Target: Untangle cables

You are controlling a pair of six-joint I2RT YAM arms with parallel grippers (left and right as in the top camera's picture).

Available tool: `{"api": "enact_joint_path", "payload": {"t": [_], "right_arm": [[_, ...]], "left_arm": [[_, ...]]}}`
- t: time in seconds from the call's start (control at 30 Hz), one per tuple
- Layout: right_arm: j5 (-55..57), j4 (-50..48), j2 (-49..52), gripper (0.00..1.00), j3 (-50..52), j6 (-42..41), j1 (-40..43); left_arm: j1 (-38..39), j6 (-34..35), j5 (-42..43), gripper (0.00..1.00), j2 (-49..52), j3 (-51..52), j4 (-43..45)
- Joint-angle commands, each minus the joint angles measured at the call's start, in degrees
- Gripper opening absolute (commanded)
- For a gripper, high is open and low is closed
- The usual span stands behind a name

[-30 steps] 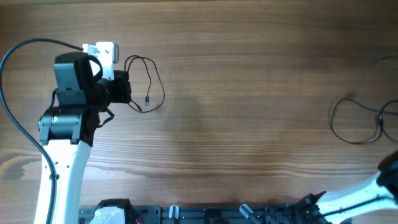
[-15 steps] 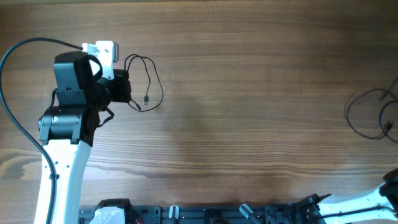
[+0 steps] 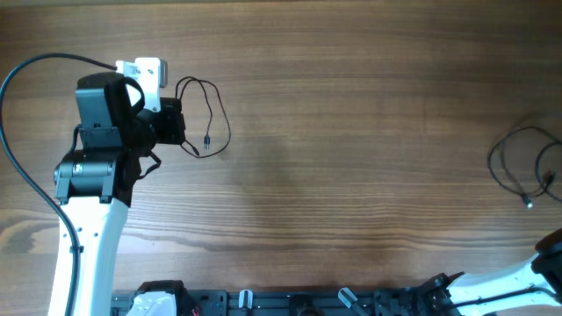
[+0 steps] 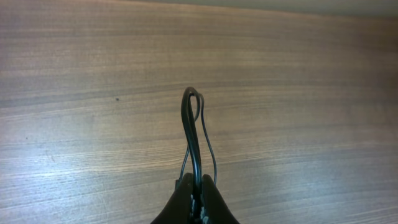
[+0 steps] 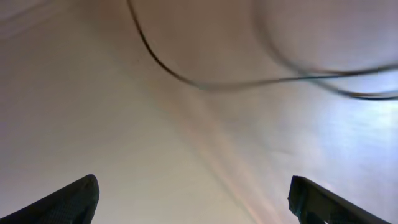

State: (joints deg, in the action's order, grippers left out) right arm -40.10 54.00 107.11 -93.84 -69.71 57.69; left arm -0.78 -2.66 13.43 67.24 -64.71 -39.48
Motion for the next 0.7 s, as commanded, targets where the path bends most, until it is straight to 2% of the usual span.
{"api": "enact_joint_path", "payload": {"t": [0.0,0.13,0.33,0.43,0.47,0.5,0.53,0.57,0.67], "right_arm": [[15.2,5.1,-1.1,1.0,-0.2,-2.0,-0.8],[19.7,8.3,-1.1,1.0,-0.2,3.9,-1.8],[21.6,8.5,-1.1,1.0,-0.2,21.7,-7.0],[24.0,9.2,-1.1,1.0,0.8,30.8,-11.3],[24.6,9.3,-1.0,0.94,1.4,36.3,-13.2],[24.9,9.3,-1.0,0.81,1.9,40.2,-14.8],[25.4,8.9,-1.0,0.73,2.5,43.1,-16.3],[26.9,8.3,-1.0,0.57,3.2,44.8,-17.9],[34.8,5.4,-1.0,0.24,5.9,45.7,-22.3]], "left_arm": [[-0.2,0.5,0.9,0.04,0.3,-0.2,0.3],[-0.2,0.5,0.9,0.05,0.3,-0.2,0.3],[-0.2,0.5,0.9,0.04,0.3,-0.2,0.5],[-0.2,0.5,0.9,0.08,0.3,-0.2,0.2],[-0.2,0.5,0.9,0.1,0.3,-0.2,0.1],[-0.2,0.5,0.9,0.11,0.3,-0.2,0.0],[-0.2,0.5,0.9,0.11,0.3,-0.2,0.0],[-0.2,0.5,0.9,0.12,0.3,-0.2,0.0],[-0.2,0.5,0.9,0.12,0.3,-0.2,-0.1]]}}
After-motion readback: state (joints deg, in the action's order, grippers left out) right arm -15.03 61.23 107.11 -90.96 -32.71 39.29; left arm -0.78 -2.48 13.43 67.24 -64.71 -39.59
